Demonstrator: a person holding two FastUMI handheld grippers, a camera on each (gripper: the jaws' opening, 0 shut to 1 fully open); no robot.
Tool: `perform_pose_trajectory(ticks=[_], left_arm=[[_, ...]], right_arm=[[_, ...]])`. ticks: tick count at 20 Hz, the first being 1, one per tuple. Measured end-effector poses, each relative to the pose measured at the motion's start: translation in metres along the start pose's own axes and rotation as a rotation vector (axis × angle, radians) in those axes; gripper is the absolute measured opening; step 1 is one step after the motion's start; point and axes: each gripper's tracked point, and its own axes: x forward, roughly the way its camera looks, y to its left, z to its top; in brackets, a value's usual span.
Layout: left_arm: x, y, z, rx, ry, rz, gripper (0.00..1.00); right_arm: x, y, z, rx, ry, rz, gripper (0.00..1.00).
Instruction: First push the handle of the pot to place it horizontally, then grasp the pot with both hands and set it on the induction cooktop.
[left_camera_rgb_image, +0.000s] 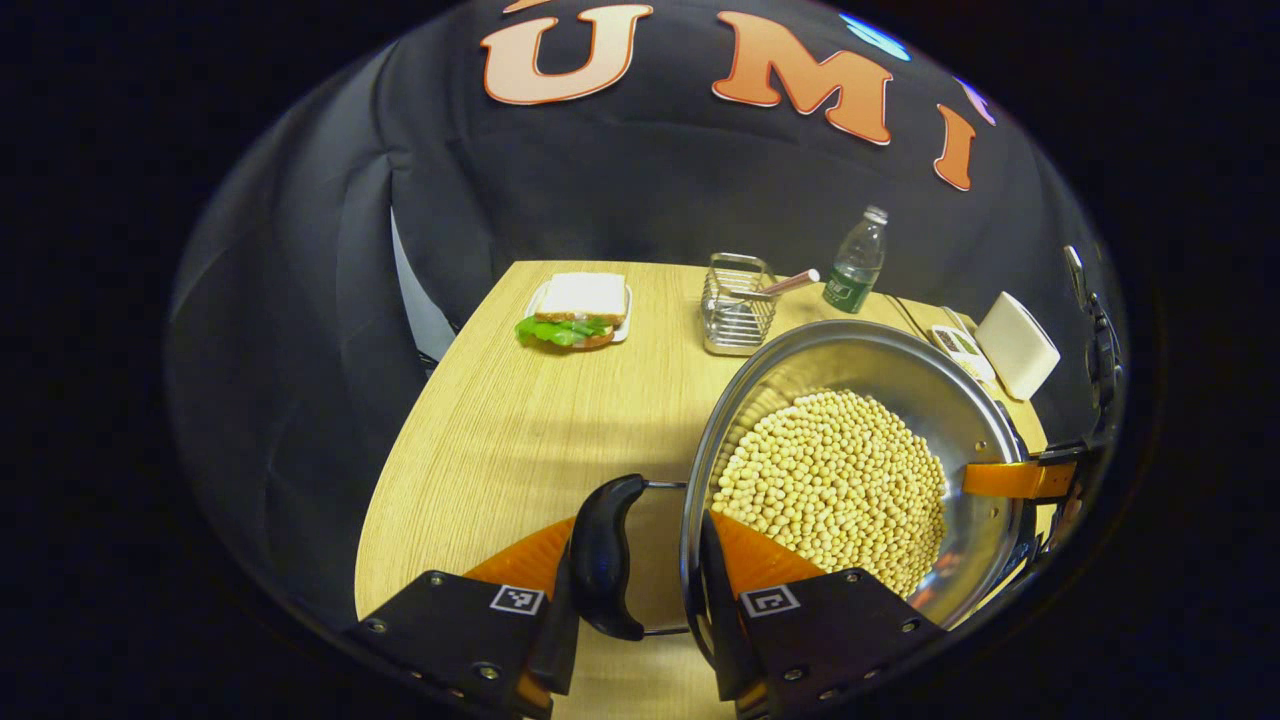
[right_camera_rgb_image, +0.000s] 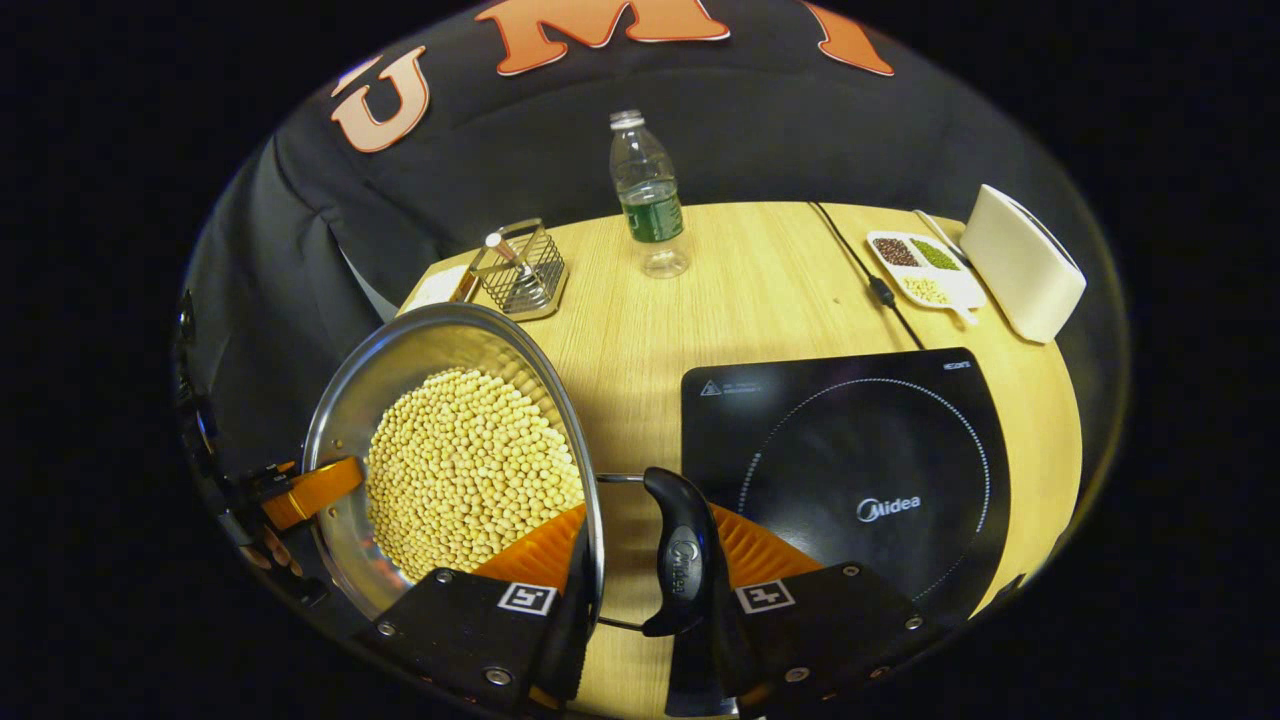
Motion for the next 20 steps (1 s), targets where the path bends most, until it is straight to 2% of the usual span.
perform_pose_trajectory(ticks=[5, 6, 7, 13, 14, 15, 20], left_arm=[[0.001, 0.000, 0.006, 0.058, -0.043, -0.017, 0.56], [0.003, -0.001, 0.005, 0.069, -0.050, -0.024, 0.58], [0.001, -0.001, 0.007, 0.078, -0.054, -0.029, 0.58], [0.002, -0.001, 0.013, 0.111, -0.073, -0.054, 0.58], [0.003, -0.001, 0.013, 0.116, -0.074, -0.057, 0.56], [0.003, -0.001, 0.014, 0.121, -0.077, -0.059, 0.56], [0.003, 0.000, 0.015, 0.147, -0.083, -0.077, 0.56]], right_arm=[[-0.032, -0.036, 0.002, 0.047, -0.049, 0.004, 0.51], [-0.037, -0.043, 0.009, 0.060, -0.058, 0.001, 0.46], [-0.042, -0.053, 0.011, 0.067, -0.064, -0.002, 0.51], [-0.072, -0.112, 0.022, 0.106, -0.095, -0.028, 0.51], [-0.074, -0.122, 0.020, 0.112, -0.102, -0.033, 0.46], [-0.076, -0.132, 0.020, 0.116, -0.105, -0.036, 0.51], [-0.085, -0.168, 0.026, 0.140, -0.114, -0.055, 0.51]])
